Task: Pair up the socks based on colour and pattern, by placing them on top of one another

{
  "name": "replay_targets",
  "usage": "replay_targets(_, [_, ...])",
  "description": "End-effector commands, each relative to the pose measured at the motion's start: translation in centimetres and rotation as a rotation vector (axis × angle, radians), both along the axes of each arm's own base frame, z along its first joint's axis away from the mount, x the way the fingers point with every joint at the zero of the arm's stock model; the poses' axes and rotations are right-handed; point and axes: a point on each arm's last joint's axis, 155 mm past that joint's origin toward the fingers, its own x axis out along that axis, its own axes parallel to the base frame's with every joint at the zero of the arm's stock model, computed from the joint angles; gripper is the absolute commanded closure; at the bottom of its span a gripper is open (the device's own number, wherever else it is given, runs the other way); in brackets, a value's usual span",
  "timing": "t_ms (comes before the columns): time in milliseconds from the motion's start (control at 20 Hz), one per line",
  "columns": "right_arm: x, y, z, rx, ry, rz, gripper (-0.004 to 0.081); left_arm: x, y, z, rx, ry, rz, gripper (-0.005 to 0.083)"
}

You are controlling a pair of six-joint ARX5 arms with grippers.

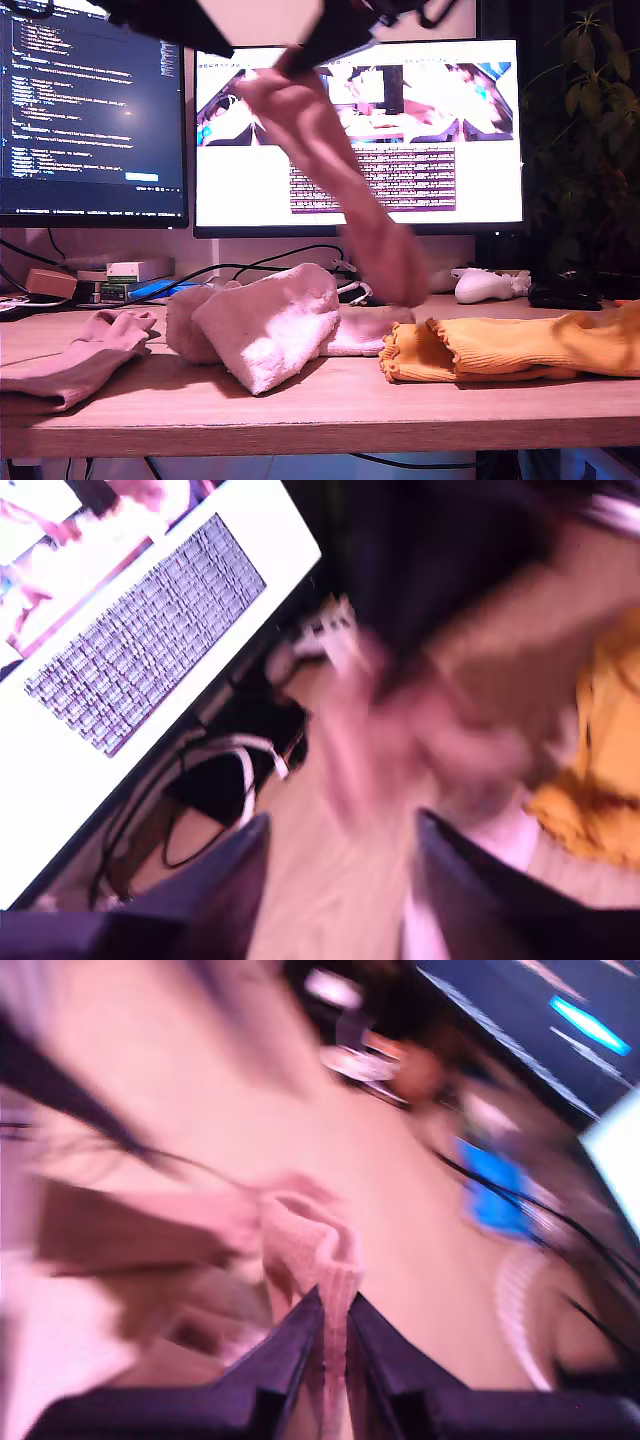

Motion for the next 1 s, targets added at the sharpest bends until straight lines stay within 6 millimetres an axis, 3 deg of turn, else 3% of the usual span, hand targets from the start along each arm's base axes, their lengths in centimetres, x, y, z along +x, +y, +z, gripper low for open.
replay_targets(0, [-1.3, 0.7, -0.2, -0.02, -0.013, 0.052, 0.078, -0.1, -0.4, 0.1, -0.039, 0.03, -0.006, 0.0337])
replay_targets(250, [-3.4, 2.3, -0.5, -0.049, -0.059, 0.148, 0.078, -1.7, -0.7, -2.4, -0.024, 0.164, -0.042, 0.0337])
replay_targets(450, [-3.5, 2.4, -0.5, -0.058, -0.082, 0.163, 0.078, -3.3, -0.6, -4.9, 0.017, 0.279, -0.071, 0.034])
replay_targets(650, [-3.5, 2.4, -0.5, -0.057, -0.081, 0.164, 0.078, -3.7, -0.6, -5.2, 0.024, 0.299, -0.086, 0.0357])
replay_targets(850, [-3.9, 2.6, -0.5, -0.057, -0.076, 0.174, 0.078, -3.5, -0.6, -5.4, 0.028, 0.3, -0.078, 0.0561])
replay_targets(950, [-4.1, 2.7, -0.7, -0.058, -0.062, 0.173, 0.078, -3.4, -0.5, -5.4, 0.047, 0.274, -0.086, 0.0761])
